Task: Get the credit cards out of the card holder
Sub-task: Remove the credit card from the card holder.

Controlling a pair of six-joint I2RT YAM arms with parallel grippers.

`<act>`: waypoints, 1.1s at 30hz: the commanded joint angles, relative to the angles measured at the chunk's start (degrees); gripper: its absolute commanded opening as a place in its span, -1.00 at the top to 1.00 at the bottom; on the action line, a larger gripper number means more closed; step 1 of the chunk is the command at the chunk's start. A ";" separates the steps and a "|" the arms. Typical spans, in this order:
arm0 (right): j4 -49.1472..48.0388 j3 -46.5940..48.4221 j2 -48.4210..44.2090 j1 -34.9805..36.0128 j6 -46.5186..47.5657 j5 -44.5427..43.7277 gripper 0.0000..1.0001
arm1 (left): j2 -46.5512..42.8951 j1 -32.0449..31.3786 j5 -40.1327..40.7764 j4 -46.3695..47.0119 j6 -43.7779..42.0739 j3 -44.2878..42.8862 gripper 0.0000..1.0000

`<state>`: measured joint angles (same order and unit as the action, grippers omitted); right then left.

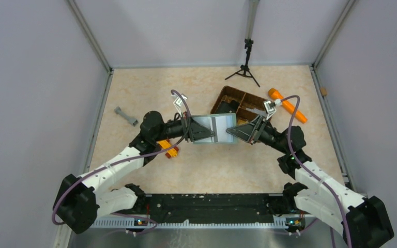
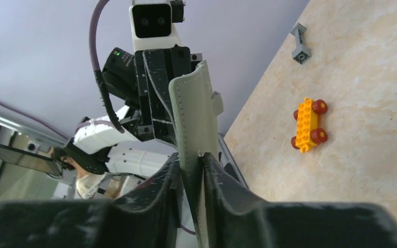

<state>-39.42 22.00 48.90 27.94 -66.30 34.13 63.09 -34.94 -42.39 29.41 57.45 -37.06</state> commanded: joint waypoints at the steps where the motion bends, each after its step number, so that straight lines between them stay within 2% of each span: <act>1: -4.22 0.40 0.48 -0.08 -0.87 0.06 0.81 | -2.39 0.91 0.37 1.53 -0.67 0.38 1.00; 2: -3.28 0.72 0.80 -0.08 -0.95 0.06 0.99 | -2.50 1.00 0.27 1.53 -0.67 0.47 1.00; 3: -2.73 1.09 1.09 -0.08 -0.84 0.24 1.00 | -2.61 1.02 0.21 1.53 -0.67 0.43 1.00; 27: -0.87 0.96 -0.41 -2.36 -0.77 0.64 1.00 | -4.36 4.24 -2.70 1.27 -0.44 2.54 1.00; 30: 2.01 0.40 -2.45 -3.54 -0.12 -1.08 1.00 | -4.84 4.72 -2.82 0.03 -1.37 2.79 1.00; 33: 9.04 0.66 -5.31 -4.37 3.34 -4.89 1.00 | -5.54 5.97 -2.62 -3.12 -3.09 2.91 1.00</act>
<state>-35.05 22.00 47.70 24.97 -66.59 33.56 59.77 -30.39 -44.31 27.59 56.82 -34.81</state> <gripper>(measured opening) 0.034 0.004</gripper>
